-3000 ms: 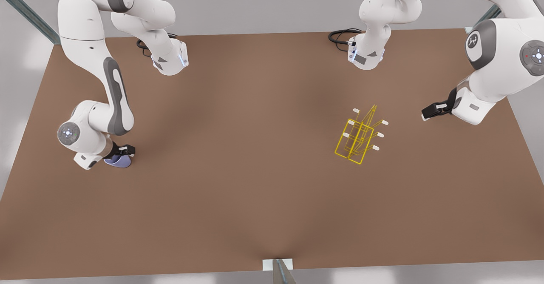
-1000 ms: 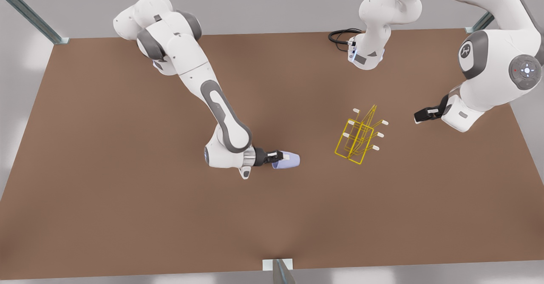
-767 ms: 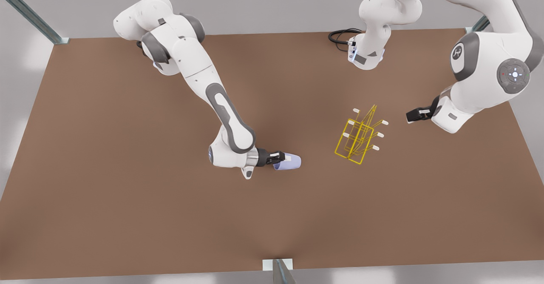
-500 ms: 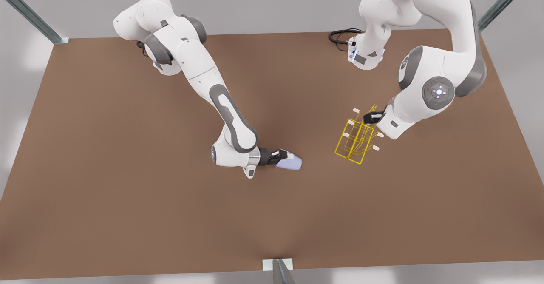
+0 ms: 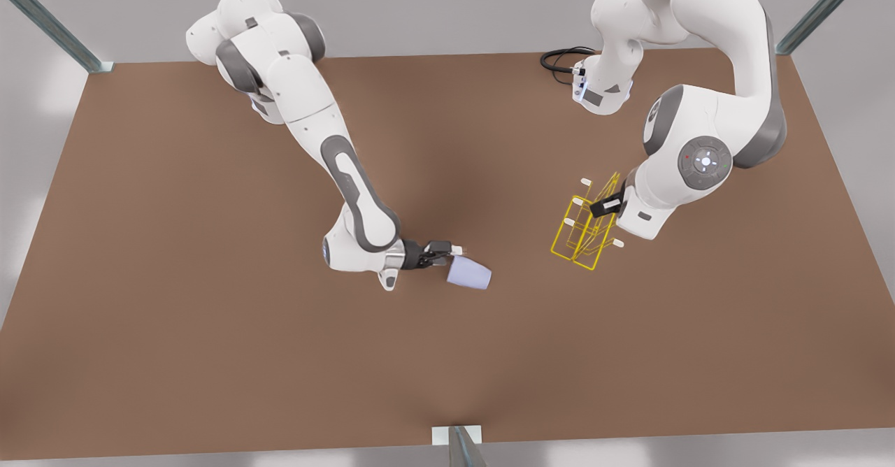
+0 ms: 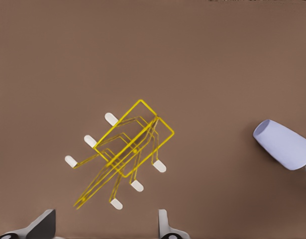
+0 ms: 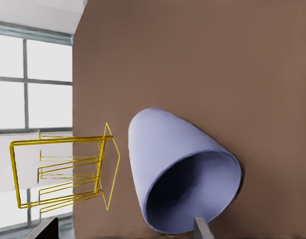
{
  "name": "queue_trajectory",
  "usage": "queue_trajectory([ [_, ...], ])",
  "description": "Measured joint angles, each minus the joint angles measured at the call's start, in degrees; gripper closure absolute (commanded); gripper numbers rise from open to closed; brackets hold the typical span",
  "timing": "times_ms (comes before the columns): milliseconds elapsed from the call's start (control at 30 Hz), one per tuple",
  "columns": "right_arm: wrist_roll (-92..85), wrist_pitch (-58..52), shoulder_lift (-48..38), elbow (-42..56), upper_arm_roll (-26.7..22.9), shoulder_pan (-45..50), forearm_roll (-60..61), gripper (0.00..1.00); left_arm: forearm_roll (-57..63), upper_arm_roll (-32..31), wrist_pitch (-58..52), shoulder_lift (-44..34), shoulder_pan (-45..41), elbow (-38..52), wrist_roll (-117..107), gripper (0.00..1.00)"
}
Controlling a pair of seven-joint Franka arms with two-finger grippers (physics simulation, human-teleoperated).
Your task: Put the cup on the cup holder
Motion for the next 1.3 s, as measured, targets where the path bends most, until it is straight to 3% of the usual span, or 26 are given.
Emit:
queue_trajectory([
  [167, -0.69, -5.55, -7.89, -7.09, -0.11, -7.46, -11.23, 0.0, -0.01, -0.1, 1.71, 4.26, -4.69, -0.01, -6.24, 0.0],
  [233, -0.23, -11.38, -12.2, -3.04, -4.12, -13.17, -27.44, 0.0, -0.17, -0.56, 3.23, 9.99, -7.69, 4.32, -11.29, 0.0],
  [300, 1.4, -21.12, -14.62, 11.01, -7.86, -15.35, -52.08, 0.0, -0.3, -1.27, 4.36, 18.05, -8.58, 12.63, -17.08, 0.0],
  [400, 6.55, -34.26, -31.65, 15.08, 0.59, -18.85, -77.26, 0.0, -1.56, -1.47, 8.71, 25.89, -8.53, 17.42, -27.22, 0.0],
  [467, 9.63, -39.74, -37.24, 12.69, 1.29, -19.58, -84.6, 0.0, -2.11, -1.6, 13.0, 29.05, -9.32, 18.04, -34.85, 0.0],
  [767, 22.81, -46.68, -35.3, 4.3, -4.53, -20.54, -93.41, 0.0, -2.75, -5.31, 29.77, 33.82, -10.22, 19.91, -61.89, 0.0],
  [933, 28.21, -47.6, -33.72, 4.5, -4.79, -20.32, -93.72, 0.0, -2.64, -9.07, 35.33, 35.28, -9.65, 19.28, -69.56, 0.0],
  [1300, 35.64, -48.19, -35.37, 4.98, -4.8, -20.54, -93.37, 0.0, -2.53, -9.57, 41.38, 37.59, -10.36, 16.76, -76.75, 0.0],
])
